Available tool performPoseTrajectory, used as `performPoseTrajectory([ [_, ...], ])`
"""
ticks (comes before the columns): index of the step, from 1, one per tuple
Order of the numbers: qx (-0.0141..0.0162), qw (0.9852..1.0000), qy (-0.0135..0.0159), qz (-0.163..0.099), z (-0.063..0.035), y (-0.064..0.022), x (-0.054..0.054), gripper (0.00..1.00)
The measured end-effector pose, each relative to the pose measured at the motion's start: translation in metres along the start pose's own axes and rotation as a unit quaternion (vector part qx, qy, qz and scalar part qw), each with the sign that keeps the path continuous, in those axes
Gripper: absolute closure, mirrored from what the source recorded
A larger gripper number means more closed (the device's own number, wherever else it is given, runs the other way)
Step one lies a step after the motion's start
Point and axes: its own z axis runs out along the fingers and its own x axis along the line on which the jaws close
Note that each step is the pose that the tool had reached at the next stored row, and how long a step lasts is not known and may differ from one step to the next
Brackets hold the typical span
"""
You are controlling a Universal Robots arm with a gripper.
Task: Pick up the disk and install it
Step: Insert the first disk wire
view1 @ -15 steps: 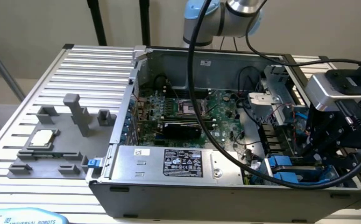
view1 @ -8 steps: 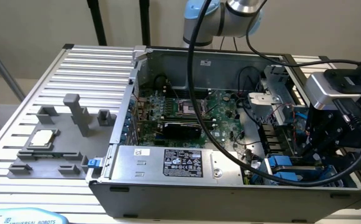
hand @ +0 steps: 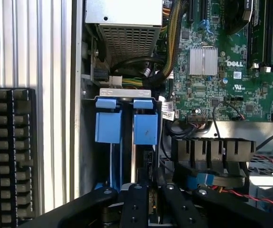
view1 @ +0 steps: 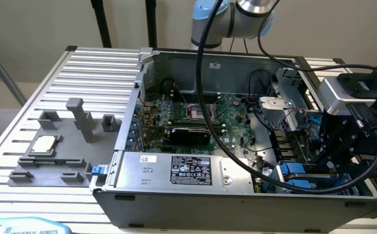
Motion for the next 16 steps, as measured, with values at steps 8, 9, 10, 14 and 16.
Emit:
performPoseTrajectory([
  [8, -0.0019, 1.0, 0.0032, 0.004, 0.0039, -0.0016, -0.0019, 0.83],
  [9, -0.0021, 1.0, 0.0032, 0.004, 0.0045, -0.0018, -0.0022, 0.83],
  [10, -0.0023, 1.0, 0.0033, 0.005, 0.0048, -0.0019, -0.0024, 0.83],
  [14, -0.0023, 1.0, 0.0029, 0.005, 0.0049, -0.002, -0.0025, 0.76],
  [16, -0.0023, 1.0, 0.0032, 0.005, 0.0035, -0.0019, -0.0025, 0.76],
])
